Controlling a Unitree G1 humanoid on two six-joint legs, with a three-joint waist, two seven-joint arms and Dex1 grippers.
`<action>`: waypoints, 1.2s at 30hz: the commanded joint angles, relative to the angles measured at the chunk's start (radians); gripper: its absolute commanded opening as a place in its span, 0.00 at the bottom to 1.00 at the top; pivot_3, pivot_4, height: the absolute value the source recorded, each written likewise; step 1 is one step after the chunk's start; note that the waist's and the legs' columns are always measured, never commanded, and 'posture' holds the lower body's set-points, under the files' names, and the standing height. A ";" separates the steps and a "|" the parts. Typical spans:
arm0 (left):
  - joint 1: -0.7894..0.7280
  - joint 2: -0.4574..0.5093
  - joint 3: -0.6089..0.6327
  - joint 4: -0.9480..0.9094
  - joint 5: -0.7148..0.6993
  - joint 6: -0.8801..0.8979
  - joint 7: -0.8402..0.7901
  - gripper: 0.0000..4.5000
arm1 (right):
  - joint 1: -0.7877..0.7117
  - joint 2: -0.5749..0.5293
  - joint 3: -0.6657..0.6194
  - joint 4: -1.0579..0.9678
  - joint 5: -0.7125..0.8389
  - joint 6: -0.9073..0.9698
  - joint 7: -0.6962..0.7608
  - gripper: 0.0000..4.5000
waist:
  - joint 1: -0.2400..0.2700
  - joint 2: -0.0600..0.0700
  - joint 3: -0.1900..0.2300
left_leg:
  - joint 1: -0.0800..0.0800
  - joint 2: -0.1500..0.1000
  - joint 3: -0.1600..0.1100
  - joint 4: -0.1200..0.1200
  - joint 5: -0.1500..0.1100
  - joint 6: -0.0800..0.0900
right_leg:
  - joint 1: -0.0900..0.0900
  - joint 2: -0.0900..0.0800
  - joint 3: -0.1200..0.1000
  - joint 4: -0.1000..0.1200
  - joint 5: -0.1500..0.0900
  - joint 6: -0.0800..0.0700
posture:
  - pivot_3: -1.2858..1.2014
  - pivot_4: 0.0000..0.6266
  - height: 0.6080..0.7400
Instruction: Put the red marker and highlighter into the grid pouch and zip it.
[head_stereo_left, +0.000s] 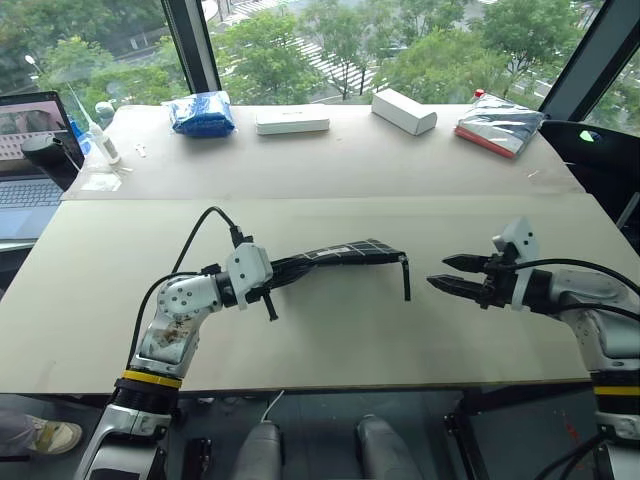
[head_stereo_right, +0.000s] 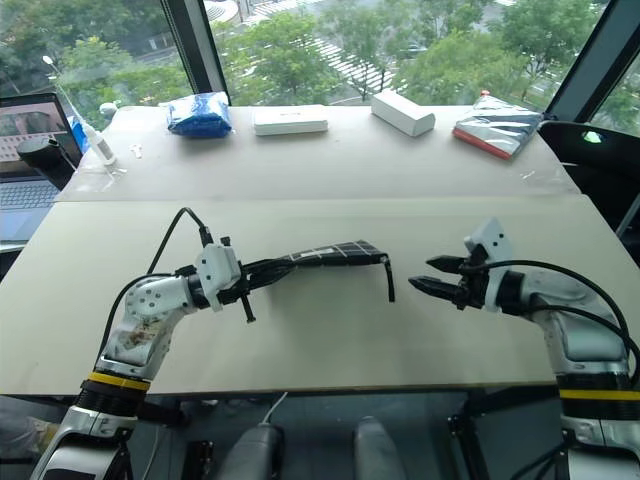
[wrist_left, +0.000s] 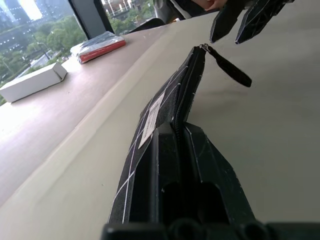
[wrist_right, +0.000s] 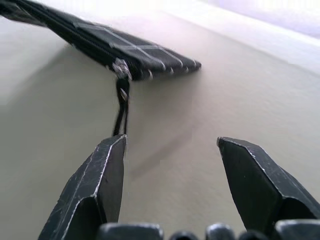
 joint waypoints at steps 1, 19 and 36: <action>-0.049 -0.009 -0.018 0.067 0.018 -0.093 -0.033 0.00 | 0.059 -0.013 -0.062 -0.103 0.056 -0.004 -0.001 0.72 | 0.003 0.000 0.000 | 0.000 0.000 0.000 0.000 0.000 0.000 | 0.000 0.000 0.000 0.000 0.000 0.000 | 0.52 0.24 1.00; 0.071 -0.057 0.089 -0.155 -0.174 0.332 0.161 0.84 | 0.074 -0.018 -0.048 0.013 0.010 -0.050 -0.036 0.73 | 0.003 0.000 0.000 | 0.000 0.000 0.000 0.002 0.000 0.000 | 0.001 0.000 0.001 0.001 -0.003 0.006 | 0.52 0.24 1.00; 0.465 0.072 0.622 -0.427 -0.405 0.732 0.443 0.84 | 0.037 -0.078 -0.042 0.213 -0.042 -0.129 0.013 0.73 | 0.009 0.000 0.001 | 0.000 0.000 0.000 0.002 0.000 0.000 | 0.002 0.000 0.000 0.000 -0.004 0.006 | 0.52 0.24 1.00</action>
